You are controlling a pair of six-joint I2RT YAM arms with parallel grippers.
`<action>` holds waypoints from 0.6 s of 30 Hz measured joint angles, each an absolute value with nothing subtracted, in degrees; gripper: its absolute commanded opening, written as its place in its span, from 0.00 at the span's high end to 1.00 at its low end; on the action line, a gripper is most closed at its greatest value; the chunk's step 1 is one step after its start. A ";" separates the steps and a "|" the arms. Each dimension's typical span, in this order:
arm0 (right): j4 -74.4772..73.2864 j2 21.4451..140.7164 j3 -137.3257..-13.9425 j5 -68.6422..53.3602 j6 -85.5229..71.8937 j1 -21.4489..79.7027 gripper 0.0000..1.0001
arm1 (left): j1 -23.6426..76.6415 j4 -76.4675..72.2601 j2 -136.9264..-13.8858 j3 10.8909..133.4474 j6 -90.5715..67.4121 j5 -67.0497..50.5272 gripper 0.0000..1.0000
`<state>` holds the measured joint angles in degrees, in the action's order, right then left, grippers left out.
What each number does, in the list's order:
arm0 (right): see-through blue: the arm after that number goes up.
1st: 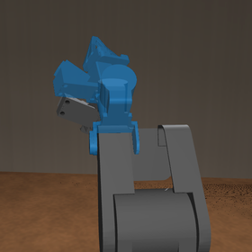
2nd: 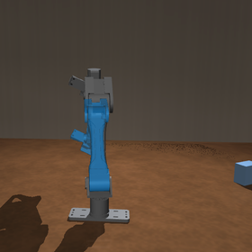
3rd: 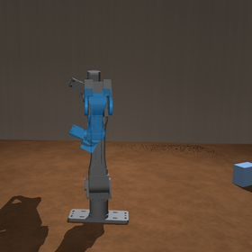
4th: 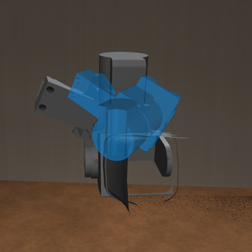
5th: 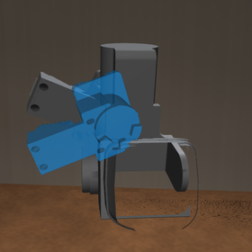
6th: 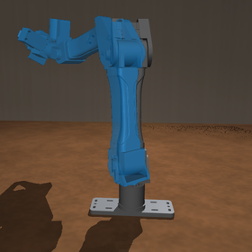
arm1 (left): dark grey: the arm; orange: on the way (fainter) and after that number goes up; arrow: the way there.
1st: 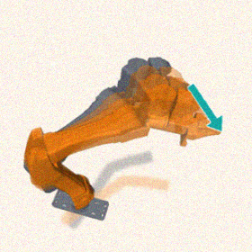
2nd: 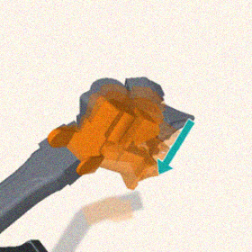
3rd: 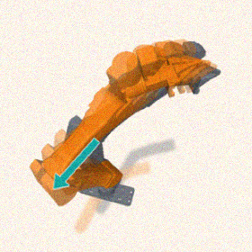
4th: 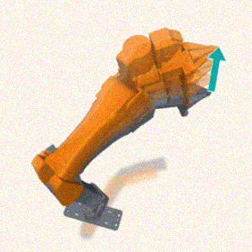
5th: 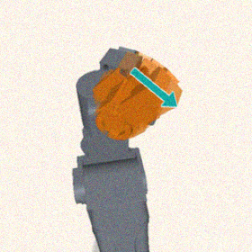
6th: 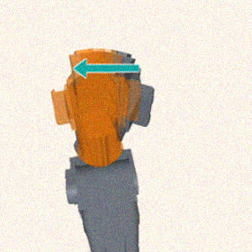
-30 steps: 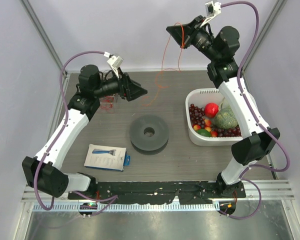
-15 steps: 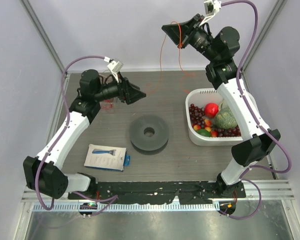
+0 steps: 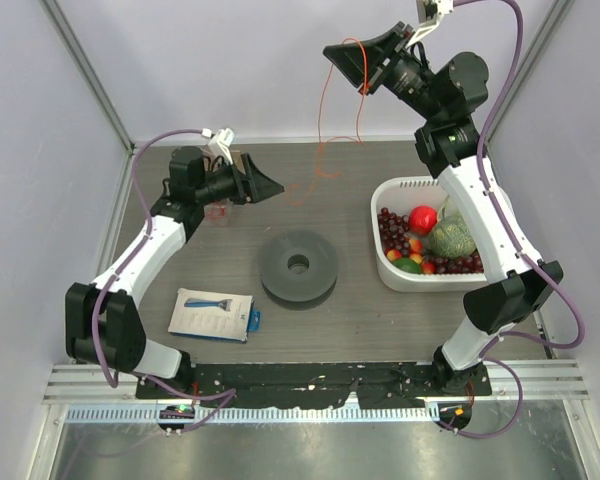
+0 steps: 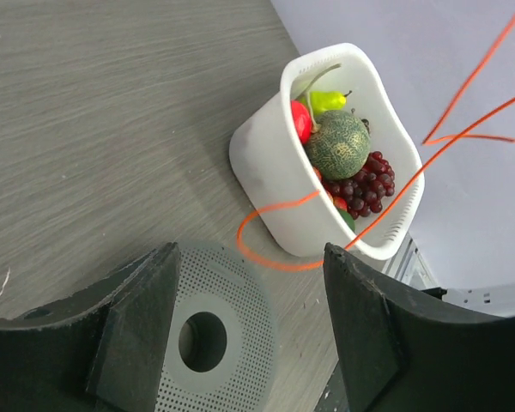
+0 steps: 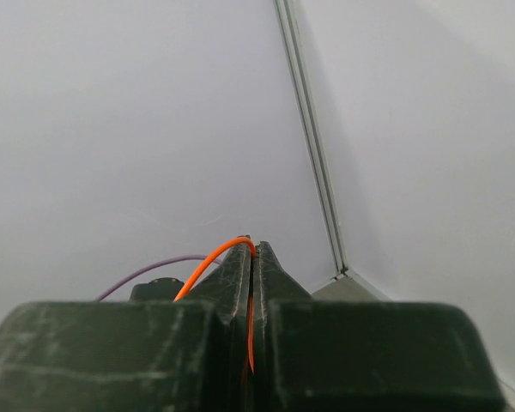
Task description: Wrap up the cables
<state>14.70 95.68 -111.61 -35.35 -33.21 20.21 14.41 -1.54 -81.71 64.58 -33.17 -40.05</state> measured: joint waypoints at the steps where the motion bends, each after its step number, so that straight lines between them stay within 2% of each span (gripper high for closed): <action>1: 15.00 95.59 -111.68 -35.55 -33.41 20.25 0.99 | 14.22 -1.87 -82.08 64.34 -33.89 -40.16 0.31; 13: 15.88 95.46 -111.98 -36.69 -34.24 20.58 0.99 | 13.98 -11.16 -85.52 60.60 -43.27 -43.72 0.33; 15: 15.88 95.46 -111.98 -36.77 -34.44 20.58 0.99 | 13.98 -12.71 -85.95 60.60 -44.42 -44.23 0.36; 18: 16.27 95.48 -111.98 -36.80 -35.14 20.58 0.99 | 13.98 -14.66 -86.50 60.38 -46.22 -44.82 0.45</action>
<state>16.27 95.48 -111.98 -36.80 -35.14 20.58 13.98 -14.66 -86.50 60.38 -46.22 -44.82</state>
